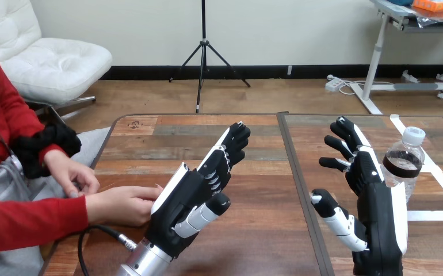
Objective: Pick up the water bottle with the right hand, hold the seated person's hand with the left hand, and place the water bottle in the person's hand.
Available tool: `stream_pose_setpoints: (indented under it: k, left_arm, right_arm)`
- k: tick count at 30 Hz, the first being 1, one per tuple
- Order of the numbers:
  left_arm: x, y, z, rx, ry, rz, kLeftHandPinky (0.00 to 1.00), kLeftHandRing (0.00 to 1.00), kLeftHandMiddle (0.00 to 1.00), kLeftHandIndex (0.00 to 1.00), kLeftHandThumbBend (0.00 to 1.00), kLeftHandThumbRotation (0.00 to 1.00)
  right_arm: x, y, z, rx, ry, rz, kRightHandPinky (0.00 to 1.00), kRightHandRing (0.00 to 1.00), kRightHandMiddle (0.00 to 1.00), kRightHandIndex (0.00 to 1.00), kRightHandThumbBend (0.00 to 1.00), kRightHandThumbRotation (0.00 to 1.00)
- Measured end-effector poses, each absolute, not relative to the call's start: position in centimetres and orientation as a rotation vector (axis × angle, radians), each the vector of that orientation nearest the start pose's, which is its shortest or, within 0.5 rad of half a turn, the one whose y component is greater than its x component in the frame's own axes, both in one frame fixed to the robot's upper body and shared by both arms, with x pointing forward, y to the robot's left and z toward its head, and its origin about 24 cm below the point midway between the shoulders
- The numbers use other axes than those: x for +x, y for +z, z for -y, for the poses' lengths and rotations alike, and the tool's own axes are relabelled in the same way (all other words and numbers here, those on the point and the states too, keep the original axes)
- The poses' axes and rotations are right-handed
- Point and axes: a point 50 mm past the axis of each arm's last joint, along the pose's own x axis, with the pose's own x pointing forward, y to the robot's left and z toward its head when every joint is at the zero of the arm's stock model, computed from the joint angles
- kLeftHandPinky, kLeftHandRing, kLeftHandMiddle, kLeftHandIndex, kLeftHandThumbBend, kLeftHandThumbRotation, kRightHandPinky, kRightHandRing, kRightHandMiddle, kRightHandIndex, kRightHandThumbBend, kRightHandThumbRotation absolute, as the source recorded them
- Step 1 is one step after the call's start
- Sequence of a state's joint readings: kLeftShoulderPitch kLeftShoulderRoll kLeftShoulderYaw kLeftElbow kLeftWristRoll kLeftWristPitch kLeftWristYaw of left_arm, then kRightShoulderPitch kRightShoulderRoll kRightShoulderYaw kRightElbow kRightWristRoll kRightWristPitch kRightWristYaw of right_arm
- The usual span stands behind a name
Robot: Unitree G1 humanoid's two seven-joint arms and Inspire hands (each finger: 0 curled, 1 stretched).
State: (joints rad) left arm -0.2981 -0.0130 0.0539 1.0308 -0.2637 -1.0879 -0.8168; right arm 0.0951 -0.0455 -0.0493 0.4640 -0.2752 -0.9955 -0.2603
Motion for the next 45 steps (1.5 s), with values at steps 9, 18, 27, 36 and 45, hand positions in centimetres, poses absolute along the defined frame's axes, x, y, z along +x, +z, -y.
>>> stream_pose_setpoints:
  k: [9, 18, 27, 36, 45]
  left_arm:
    - [24.96, -0.48, -11.81, -0.040, -0.625, 0.388, 0.99, 1.00, 1.00, 1.00, 1.00, 0.84]
    - [24.98, -0.48, -11.60, -0.040, -0.621, 0.386, 0.98, 1.00, 1.00, 1.00, 1.00, 0.84]
    - [24.96, -0.49, -11.41, -0.038, -0.626, 0.384, 0.98, 1.00, 1.00, 1.00, 1.00, 0.84]
    - [24.95, -0.49, -11.32, -0.036, -0.630, 0.383, 0.99, 1.00, 1.00, 1.00, 1.00, 0.84]
    - [24.95, -0.50, -11.31, -0.034, -0.632, 0.383, 0.99, 1.00, 1.00, 1.00, 1.00, 0.85]
  right_arm:
    - [19.84, 0.91, 16.61, -0.206, -0.121, 0.447, 0.71, 0.83, 0.87, 0.90, 1.00, 0.79]
    - [19.84, 0.91, 16.66, -0.204, -0.122, 0.447, 0.71, 0.83, 0.87, 0.90, 1.00, 0.78]
    - [19.83, 0.92, 16.74, -0.207, -0.126, 0.447, 0.71, 0.83, 0.87, 0.89, 1.00, 0.77]
    - [19.79, 0.93, 16.90, -0.218, -0.152, 0.451, 0.69, 0.82, 0.86, 0.88, 1.00, 0.75]
    - [19.60, 1.08, 17.42, -0.249, -0.221, 0.475, 0.66, 0.80, 0.84, 0.86, 1.00, 0.70]
